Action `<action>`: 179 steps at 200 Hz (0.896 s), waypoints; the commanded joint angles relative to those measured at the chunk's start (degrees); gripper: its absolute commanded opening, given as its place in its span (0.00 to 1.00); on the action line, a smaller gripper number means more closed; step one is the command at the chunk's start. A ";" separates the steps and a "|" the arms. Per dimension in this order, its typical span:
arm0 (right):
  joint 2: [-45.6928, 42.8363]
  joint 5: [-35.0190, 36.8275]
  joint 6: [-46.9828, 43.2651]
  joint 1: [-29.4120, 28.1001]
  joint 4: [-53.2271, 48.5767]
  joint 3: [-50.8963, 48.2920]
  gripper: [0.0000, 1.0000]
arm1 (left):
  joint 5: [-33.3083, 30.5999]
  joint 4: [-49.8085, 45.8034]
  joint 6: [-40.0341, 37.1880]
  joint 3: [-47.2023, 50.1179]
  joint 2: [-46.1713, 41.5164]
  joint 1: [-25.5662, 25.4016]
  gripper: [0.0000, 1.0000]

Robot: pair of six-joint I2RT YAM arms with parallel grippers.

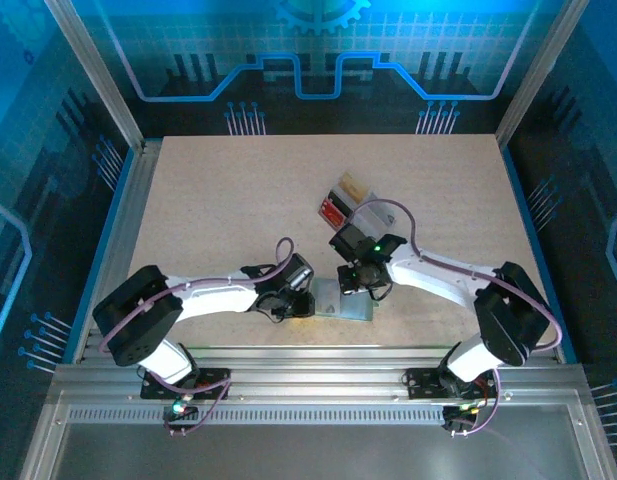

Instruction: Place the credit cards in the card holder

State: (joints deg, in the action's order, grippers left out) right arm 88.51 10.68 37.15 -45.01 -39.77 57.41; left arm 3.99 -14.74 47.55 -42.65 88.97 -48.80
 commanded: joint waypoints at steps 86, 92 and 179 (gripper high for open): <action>10.19 5.57 1.98 -3.26 1.99 -3.18 0.30 | 0.84 -2.29 0.65 0.74 -2.11 -0.03 0.27; 10.28 4.72 1.66 -3.21 2.76 -3.66 0.28 | 0.34 -2.67 1.01 0.58 -2.34 0.02 0.27; 2.80 6.39 -0.66 -2.20 -0.57 -5.88 0.00 | -2.06 -8.18 2.50 -3.88 -4.48 0.72 0.30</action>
State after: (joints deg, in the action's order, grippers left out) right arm 93.27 15.11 37.93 -47.57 -35.05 52.36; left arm 3.14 -19.68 49.52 -43.59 84.27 -48.64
